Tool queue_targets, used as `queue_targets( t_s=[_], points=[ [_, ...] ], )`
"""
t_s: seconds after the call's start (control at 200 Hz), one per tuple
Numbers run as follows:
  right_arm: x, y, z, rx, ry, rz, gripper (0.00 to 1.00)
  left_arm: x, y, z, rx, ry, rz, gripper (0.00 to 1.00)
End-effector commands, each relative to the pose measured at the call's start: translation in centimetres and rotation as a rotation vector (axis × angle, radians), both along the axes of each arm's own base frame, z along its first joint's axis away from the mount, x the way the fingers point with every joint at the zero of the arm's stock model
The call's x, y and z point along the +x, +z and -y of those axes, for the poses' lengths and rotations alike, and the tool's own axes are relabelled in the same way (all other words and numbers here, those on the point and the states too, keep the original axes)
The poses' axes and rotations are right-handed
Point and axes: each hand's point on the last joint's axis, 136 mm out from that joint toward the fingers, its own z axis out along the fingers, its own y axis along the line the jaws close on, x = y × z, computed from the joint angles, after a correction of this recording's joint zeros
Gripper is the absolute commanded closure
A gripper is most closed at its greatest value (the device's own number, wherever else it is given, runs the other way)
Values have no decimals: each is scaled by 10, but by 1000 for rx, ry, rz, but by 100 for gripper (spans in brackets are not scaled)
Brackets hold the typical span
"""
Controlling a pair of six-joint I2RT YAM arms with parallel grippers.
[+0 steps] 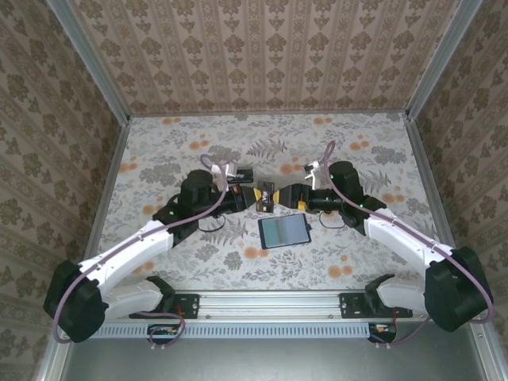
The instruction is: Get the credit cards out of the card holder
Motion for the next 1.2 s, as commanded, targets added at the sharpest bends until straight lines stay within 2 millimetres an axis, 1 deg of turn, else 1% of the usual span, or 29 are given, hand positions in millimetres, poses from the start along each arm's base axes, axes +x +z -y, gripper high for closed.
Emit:
queue_targets(
  t_s=[0.0, 0.125, 0.205, 0.255, 0.36, 0.45, 0.54, 0.685, 0.8, 0.935, 1.095, 1.195],
  points=[
    [2, 8, 8, -59, -27, 45, 0, -2, -6, -27, 257, -36, 110, 100],
    [4, 9, 15, -95, -57, 58, 0, 12, -10, -53, 499, -34, 237, 100],
    [6, 10, 20, -119, -79, 71, 0, 25, -7, -66, 635, -33, 364, 100],
    [6, 11, 22, -126, -85, 77, 0, 32, -2, -70, 698, -56, 460, 100],
    [8, 12, 26, -136, -92, 79, 0, 41, 4, -70, 810, -146, 661, 100],
    [10, 13, 29, -141, -100, 84, 0, 54, 3, -70, 912, -200, 756, 100],
    [13, 15, 32, -143, -110, 88, 0, 61, -4, -65, 994, -308, 824, 100],
    [18, 17, 35, -144, -116, 92, 0, 66, -20, -56, 1086, -521, 933, 100],
    [22, 18, 37, -148, -121, 93, 0, 75, -26, -50, 1137, -611, 1034, 100],
    [27, 19, 40, -150, -130, 94, 0, 86, -36, -45, 1175, -702, 1082, 100],
    [33, 17, 40, -149, -130, 83, 0, 103, -48, -44, 1212, -759, 1075, 100],
    [36, 16, 39, -149, -129, 78, 0, 107, -53, -43, 1205, -784, 1066, 100]
  ],
)
